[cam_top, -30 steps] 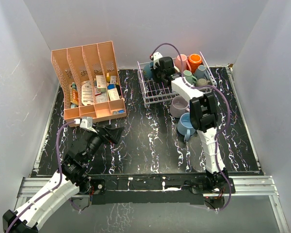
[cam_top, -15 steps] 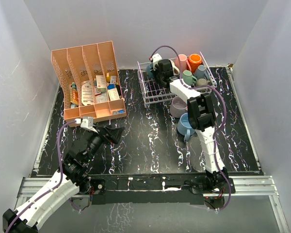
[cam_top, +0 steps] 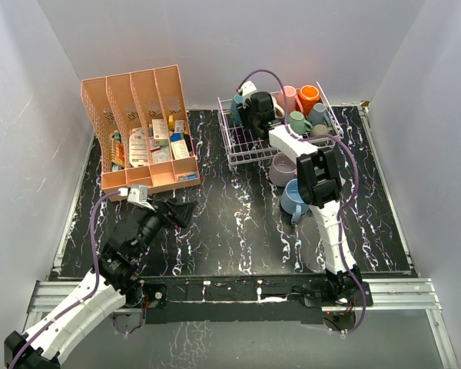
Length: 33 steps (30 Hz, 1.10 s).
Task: Load the cups into the dish rack
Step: Turn the cup upside down in the dish rack.
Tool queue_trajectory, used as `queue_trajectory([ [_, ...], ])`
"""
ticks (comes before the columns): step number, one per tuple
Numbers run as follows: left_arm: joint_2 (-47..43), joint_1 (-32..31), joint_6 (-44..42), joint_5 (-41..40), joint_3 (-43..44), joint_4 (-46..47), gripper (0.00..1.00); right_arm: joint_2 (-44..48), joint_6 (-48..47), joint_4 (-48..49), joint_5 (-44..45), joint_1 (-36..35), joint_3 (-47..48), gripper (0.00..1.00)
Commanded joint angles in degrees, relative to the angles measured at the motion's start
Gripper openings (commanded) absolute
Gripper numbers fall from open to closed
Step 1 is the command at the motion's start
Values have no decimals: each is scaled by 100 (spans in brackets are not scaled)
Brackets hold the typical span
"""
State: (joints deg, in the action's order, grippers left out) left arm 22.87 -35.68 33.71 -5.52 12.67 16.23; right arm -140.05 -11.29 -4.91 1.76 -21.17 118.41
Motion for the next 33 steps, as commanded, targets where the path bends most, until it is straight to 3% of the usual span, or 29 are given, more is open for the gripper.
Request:
queue_trajectory([
  [1, -115, 35, 8, -18, 192, 9, 97, 288, 28, 379, 3, 3, 227, 40],
  [9, -254, 35, 21, -34, 167, -76, 97, 522, 119, 297, -197, 7, 158, 23],
  [16, -300, 35, 29, -14, 165, -76, 97, 756, 188, 201, -357, 6, -15, 17],
  [28, -310, 35, 30, 25, 171, -50, 97, 961, 93, 201, -60, 2, -289, 15],
  [33, -263, 35, 32, 42, 166, 2, 97, 913, 4, 285, 131, 0, -287, 20],
])
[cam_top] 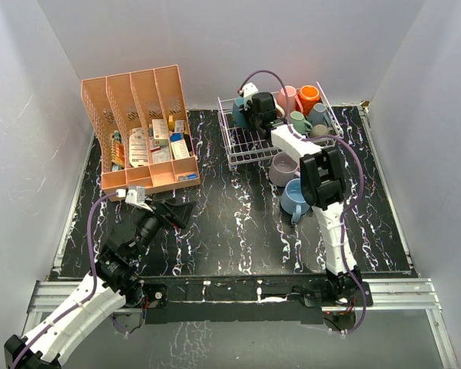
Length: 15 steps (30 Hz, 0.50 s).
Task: Load the cups into the dish rack
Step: Turn the cup upside down in the dish rack.
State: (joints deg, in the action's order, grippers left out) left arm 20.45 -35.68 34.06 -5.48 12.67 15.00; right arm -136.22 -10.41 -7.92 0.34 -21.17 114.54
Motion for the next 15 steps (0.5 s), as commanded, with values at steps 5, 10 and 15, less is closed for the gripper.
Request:
queue_trajectory([
  [5, -12, 35, -5, 53, 192, 95, 97, 433, -122, 667, 381, 0, 162, 32],
  [10, -41, 35, 6, 30, 175, 64, 97, 401, -115, 680, 323, 1, 226, 40],
  [15, -41, 35, 18, 20, 183, 55, 97, 439, -70, 670, 250, -1, 254, 36],
])
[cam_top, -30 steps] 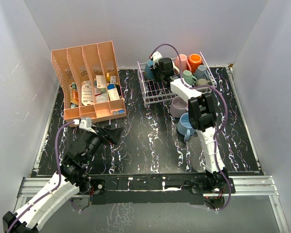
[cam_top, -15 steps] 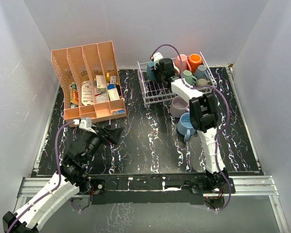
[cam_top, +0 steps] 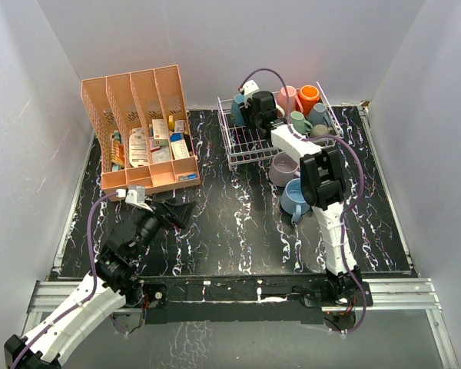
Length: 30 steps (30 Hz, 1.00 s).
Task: Load the cups into the dish rack
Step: Turn the cup upside down in the dish rack.
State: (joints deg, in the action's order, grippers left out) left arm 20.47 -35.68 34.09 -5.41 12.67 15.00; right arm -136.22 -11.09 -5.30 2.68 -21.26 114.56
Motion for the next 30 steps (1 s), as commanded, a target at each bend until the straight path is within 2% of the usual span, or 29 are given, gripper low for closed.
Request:
queue_trajectory([
  [1, -43, 35, 11, 21, 184, 55, 97, 432, -42, 430, 51, 8, 277, 35],
  [6, -43, 35, 26, 31, 197, 46, 97, 348, -318, 624, 359, 14, 404, 27],
  [12, -21, 31, 46, 47, 210, 44, 97, 260, -583, 837, 530, 8, 409, 26],
  [19, 35, 35, 45, 48, 293, 37, 97, 328, -588, 816, 469, 12, 383, 40],
  [30, 26, 34, 111, 119, 333, 12, 97, 959, -324, 547, -186, 12, 107, 44],
])
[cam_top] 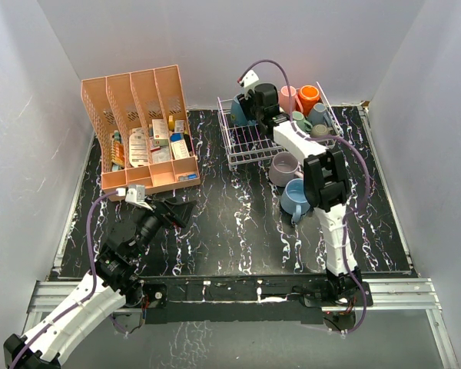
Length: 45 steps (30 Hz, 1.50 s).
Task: Load the cups into the dish rack
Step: Turn the cup upside down in the dish rack.
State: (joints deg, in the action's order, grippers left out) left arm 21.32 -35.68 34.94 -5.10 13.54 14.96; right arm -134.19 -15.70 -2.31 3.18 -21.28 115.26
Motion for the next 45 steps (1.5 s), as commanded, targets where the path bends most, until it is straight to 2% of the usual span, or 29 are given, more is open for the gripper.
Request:
queue_trajectory([
  [1, -70, 35, 45, 89, 238, 16, 97, 803, 142, 228, -270, 11, 13, 44],
  [5, -114, 35, 74, 116, 237, 0, 97, 1009, 164, 159, -406, 10, -108, 45],
  [8, -143, 35, 98, 126, 228, -6, 97, 1135, 83, 33, -880, 23, -244, 43],
  [9, -152, 35, 104, 129, 221, -10, 97, 1164, 6, -72, -1154, 21, -280, 38],
  [12, -155, 35, 111, 132, 218, -2, 97, 1168, -743, -593, -2251, 24, -345, 8],
  [15, -155, 35, 114, 137, 219, -2, 97, 1033, -1139, -893, -2486, 20, -372, 8],
  [20, -163, 35, 114, 125, 215, -26, 97, 577, -1427, -1441, -2178, 19, 29, 8],
  [35, -220, 35, 133, 102, 206, -124, 97, 104, -1145, -376, -353, 168, 102, 8],
  [41, -222, 34, 175, 106, 193, -88, 97, 248, -1182, -323, -321, 256, -67, 8],
  [45, -165, 35, 208, 150, 223, -72, 97, 532, -1292, -371, -737, 265, -380, 8],
])
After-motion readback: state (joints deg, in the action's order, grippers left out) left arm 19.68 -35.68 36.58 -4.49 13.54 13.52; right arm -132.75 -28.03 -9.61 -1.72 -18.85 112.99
